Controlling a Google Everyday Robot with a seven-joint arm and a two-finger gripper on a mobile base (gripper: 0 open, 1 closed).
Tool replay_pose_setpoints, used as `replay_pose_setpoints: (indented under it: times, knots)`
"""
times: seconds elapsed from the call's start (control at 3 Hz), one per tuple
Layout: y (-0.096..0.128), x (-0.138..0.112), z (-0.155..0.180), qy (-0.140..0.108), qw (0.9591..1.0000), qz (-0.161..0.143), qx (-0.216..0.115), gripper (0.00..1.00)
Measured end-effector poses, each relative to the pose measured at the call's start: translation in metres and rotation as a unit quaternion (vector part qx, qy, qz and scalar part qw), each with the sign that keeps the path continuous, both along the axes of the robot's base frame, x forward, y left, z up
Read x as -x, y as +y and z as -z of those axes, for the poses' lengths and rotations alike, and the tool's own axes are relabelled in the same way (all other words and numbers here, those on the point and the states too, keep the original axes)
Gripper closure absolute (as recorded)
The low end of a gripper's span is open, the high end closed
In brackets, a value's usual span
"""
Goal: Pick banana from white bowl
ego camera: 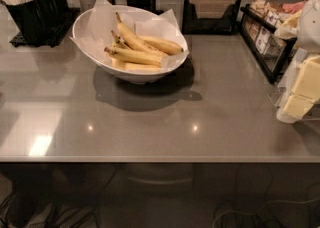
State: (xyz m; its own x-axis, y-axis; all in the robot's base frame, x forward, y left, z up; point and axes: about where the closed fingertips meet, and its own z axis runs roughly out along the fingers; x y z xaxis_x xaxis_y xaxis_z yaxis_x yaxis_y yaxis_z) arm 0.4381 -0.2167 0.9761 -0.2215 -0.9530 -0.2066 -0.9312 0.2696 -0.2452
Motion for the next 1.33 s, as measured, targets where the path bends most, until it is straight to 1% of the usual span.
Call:
replay_pose_setpoints:
  times: [0.33, 0.67, 1.0, 1.33]
  knots:
    - [0.000, 0.000, 0.000, 0.000, 1.0000, 0.000, 0.000, 0.00]
    - [0.004, -0.021, -0.007, -0.008, 0.9988, 0.017, -0.045, 0.00]
    - [0.024, -0.063, -0.025, -0.013, 0.9940, 0.024, -0.106, 0.00]
    - [0.056, -0.107, -0.039, -0.004, 0.9821, -0.006, -0.188, 0.00]
